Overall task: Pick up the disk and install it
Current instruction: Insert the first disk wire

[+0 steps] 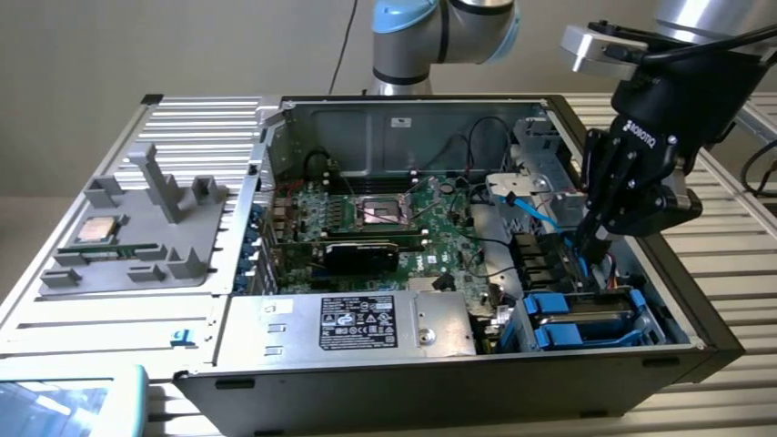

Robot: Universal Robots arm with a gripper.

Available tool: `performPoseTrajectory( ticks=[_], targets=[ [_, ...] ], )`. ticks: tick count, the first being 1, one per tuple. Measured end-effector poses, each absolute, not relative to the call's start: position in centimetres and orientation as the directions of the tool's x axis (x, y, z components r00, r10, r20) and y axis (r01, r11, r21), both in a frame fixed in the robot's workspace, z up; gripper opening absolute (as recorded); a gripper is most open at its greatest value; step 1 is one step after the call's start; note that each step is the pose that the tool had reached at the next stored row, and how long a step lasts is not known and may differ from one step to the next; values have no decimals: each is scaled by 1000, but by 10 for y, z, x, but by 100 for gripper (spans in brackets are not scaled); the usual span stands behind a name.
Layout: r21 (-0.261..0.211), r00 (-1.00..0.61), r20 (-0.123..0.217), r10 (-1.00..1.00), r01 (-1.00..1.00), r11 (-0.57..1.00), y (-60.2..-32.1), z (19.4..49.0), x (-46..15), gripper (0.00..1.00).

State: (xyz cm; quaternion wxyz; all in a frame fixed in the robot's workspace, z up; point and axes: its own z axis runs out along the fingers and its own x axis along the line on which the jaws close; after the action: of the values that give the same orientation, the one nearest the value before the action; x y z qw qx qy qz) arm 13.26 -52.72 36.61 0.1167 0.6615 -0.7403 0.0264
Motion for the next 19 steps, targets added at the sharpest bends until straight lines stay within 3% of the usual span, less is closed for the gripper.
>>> performPoseTrajectory(
  ticks=[3,19],
  targets=[
    [115,-98,208,-973,-986,123,-527,366,133,16],
    [115,-98,208,-973,-986,123,-527,366,133,16]
  ],
)
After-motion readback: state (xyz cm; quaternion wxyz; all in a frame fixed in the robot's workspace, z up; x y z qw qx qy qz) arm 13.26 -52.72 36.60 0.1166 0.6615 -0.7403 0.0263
